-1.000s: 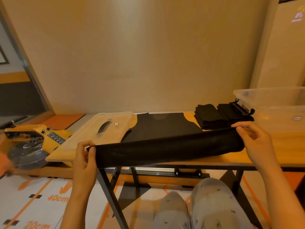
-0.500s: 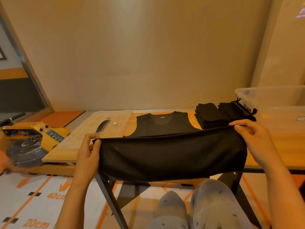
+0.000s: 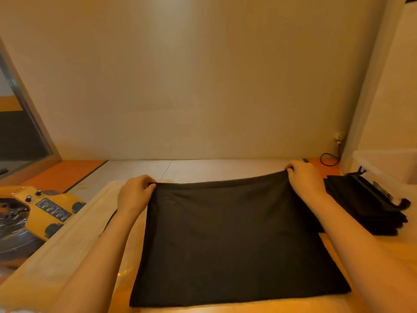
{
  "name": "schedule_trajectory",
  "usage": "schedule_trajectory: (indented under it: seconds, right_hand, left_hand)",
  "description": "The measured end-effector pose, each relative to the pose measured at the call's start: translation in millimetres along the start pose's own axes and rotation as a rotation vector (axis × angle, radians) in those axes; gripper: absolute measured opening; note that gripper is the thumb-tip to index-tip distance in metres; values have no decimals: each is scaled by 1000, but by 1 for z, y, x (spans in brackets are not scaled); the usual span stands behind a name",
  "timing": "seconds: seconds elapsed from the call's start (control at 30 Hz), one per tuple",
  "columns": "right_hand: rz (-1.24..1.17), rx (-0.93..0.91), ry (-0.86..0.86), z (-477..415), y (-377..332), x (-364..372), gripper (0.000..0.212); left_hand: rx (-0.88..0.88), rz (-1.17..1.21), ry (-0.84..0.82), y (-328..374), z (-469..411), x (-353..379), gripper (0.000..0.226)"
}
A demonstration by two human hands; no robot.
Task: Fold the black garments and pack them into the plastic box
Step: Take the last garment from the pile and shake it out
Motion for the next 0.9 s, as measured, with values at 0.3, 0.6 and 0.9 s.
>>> schedule_trajectory:
  seconds: [0.3, 0.6, 0.9]
  right_hand:
    - [543, -139, -245, -61, 4, 129, 16]
    - [618, -95, -263, -71, 4, 143, 27]
    - [253, -365, -271, 71, -62, 58, 31]
  left_hand:
    - [93, -294, -148, -18, -67, 105, 17]
    - [-66, -152, -211, -39, -68, 120, 26]
    - [183, 92, -426, 72, 94, 53, 50]
Point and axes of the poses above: each hand's wrist, its own z-axis away from the middle knuckle, its own x-axis out of the palm, y = z × x, the point moved 10 cm from there along -z, towards the middle knuckle, and after that the axes turned 2 degrees about -z, right-handed, at the moved point
